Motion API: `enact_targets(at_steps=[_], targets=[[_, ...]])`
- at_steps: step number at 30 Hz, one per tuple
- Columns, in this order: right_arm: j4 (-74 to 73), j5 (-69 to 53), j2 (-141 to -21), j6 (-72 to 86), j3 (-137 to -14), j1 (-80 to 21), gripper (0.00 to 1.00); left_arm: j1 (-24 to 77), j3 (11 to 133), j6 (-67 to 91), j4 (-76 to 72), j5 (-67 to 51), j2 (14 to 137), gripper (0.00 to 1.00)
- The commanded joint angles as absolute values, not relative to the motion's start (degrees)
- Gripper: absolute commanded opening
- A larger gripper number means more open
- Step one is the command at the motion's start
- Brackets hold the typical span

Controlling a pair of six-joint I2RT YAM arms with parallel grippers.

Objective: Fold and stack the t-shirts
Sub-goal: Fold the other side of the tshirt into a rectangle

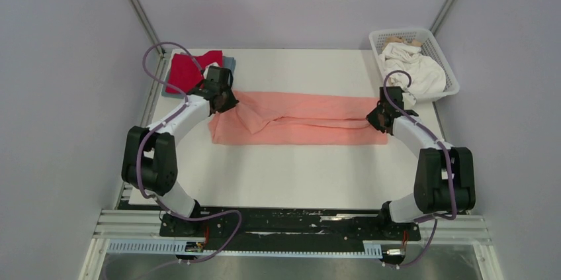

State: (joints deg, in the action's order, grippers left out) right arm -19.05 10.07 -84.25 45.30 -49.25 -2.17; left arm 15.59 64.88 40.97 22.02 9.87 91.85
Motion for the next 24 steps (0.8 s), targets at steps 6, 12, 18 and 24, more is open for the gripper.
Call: enact_targets(at_steps=[6, 12, 18, 24], targets=[[-15.5, 14.3, -87.8, 45.1, -53.6, -1.8, 0.11, 14.1, 73.3, 40.7, 22.2, 10.7, 97.4, 0.0], [-14.9, 17.5, -90.1, 47.0, -55.9, -1.7, 0.4, 13.7, 80.3, 42.3, 31.6, 15.0, 104.2, 0.44], [-14.6, 18.1, -84.4, 46.7, -54.9, -2.5, 0.69, 13.7, 77.6, 42.4, 31.4, 13.9, 99.3, 0.99], [-7.2, 12.5, -80.0, 38.9, -49.3, -6.7, 0.99, 14.3, 71.1, 42.0, 25.1, 1.8, 95.3, 1.0]])
